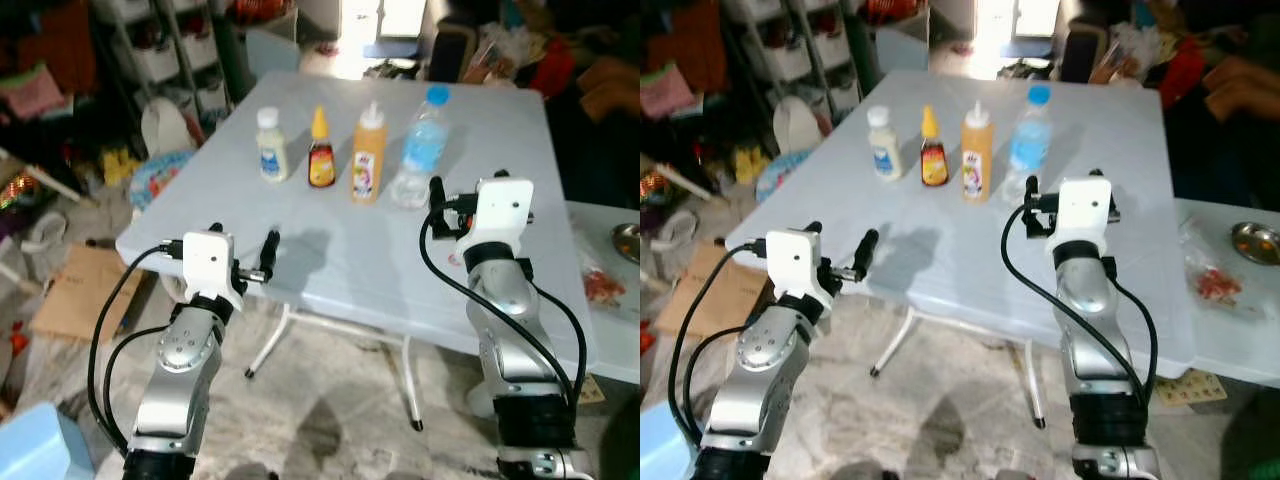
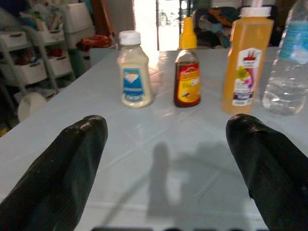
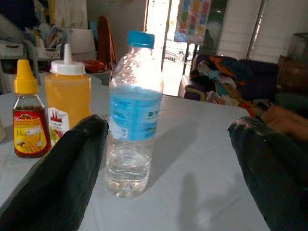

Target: Restocking fridge

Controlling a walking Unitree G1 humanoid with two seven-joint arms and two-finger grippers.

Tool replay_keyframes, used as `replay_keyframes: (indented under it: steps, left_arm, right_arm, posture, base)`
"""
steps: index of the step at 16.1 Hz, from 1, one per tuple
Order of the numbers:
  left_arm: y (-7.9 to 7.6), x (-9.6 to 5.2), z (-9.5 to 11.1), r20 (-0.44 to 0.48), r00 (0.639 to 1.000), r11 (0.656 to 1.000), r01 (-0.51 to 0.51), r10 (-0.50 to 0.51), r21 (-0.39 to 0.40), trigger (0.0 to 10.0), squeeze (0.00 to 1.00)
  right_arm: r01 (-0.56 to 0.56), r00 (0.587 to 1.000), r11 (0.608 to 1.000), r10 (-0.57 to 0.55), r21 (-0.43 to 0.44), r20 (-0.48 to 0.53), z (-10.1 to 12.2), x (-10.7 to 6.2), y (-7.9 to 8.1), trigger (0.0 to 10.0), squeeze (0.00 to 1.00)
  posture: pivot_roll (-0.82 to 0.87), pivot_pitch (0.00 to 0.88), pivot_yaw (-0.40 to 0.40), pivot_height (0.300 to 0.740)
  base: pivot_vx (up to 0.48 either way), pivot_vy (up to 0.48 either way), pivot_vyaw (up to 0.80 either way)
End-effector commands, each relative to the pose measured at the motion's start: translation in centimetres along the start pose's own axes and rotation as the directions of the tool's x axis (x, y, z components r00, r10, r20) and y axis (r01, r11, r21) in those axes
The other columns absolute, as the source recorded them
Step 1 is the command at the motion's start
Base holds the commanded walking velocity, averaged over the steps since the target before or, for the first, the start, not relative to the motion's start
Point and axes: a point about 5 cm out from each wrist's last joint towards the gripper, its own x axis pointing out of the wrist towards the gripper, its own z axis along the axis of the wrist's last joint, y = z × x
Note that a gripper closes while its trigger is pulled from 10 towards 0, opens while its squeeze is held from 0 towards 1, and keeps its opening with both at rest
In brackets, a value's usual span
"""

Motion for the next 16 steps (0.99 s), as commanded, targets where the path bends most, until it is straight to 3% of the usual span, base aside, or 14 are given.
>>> replay_keyframes:
  steps: [1, 10, 16]
  left_arm:
    - [-0.03, 0.12, 0.55, 0.017, 1.0, 1.0, 0.014, -0.014, 0.008, 10.0, 0.0]
    - [-0.19, 0.4, 0.31, 0.002, 1.0, 1.0, -0.007, 0.007, -0.007, 10.0, 0.0]
    - [0.14, 0.39, 0.31, 0.0, 0.999, 0.999, -0.042, 0.042, 0.003, 10.0, 0.0]
  right_arm:
    - [0.019, 1.0, 1.0, -0.019, 0.009, 0.008, 0.34, 0.27, -0.4, 10.0, 0.0]
    - [-0.01, 1.0, 1.0, 0.01, -0.007, 0.01, 0.16, -0.14, -0.29, 10.0, 0.0]
    - [-0.04, 0.999, 0.999, 0.04, -0.018, 0.009, 0.12, -0.25, 0.2, 10.0, 0.0]
  posture:
    - [-0.02, 0.0, 0.051, 0.74]
    - [-0.03, 0.0, 0.046, 0.74]
    - [-0.03, 0.0, 0.043, 0.74]
  base:
    - [0.48, 0.0, -0.8]
    - [0.441, 0.0, 0.0]
    - [0.0, 0.0, 0.0]
